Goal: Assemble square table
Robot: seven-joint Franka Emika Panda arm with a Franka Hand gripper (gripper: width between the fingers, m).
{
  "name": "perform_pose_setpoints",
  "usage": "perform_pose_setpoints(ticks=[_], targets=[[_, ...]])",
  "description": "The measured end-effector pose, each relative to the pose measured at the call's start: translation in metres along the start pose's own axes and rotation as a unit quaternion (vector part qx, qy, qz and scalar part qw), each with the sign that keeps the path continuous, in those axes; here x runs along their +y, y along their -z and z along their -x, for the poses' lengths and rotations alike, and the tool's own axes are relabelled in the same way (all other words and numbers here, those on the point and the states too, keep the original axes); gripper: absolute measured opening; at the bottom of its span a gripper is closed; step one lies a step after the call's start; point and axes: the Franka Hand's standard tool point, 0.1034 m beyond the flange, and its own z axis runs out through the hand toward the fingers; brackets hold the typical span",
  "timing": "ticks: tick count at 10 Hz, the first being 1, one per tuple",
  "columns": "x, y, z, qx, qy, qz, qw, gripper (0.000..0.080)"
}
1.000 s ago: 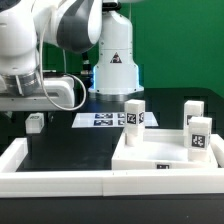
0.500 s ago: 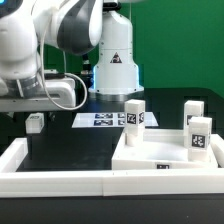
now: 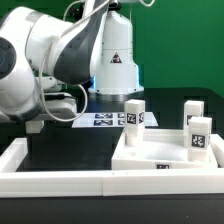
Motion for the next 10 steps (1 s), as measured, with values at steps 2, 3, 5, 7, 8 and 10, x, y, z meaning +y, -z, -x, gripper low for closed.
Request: perform_pose_setpoints(ticks=[2,3,5,7,8,10], targets=[[-0.0011,0.0002,-0.0017,0.004,0.002,0.003,1.000,0.0649],[-0.0020,-0.0013,-0.0024,0.003,-0.004,0.004,1.000,0.0649],[-0.0062,-0.0038,-0.0029,-0.003,-0.020,0.008,1.000,0.0649],[-0.0083,-0.0080,-0.0023,-0.056,-0.025,0.007,0.998,0.0649],[-0.0074,-0.0081,-0.0038,-0.053,-0.025,0.009,0.998,0.0649],[-0.0069,-0.0084,-0.0034,-0.053,-0.026,0.008,0.998,0.0622]])
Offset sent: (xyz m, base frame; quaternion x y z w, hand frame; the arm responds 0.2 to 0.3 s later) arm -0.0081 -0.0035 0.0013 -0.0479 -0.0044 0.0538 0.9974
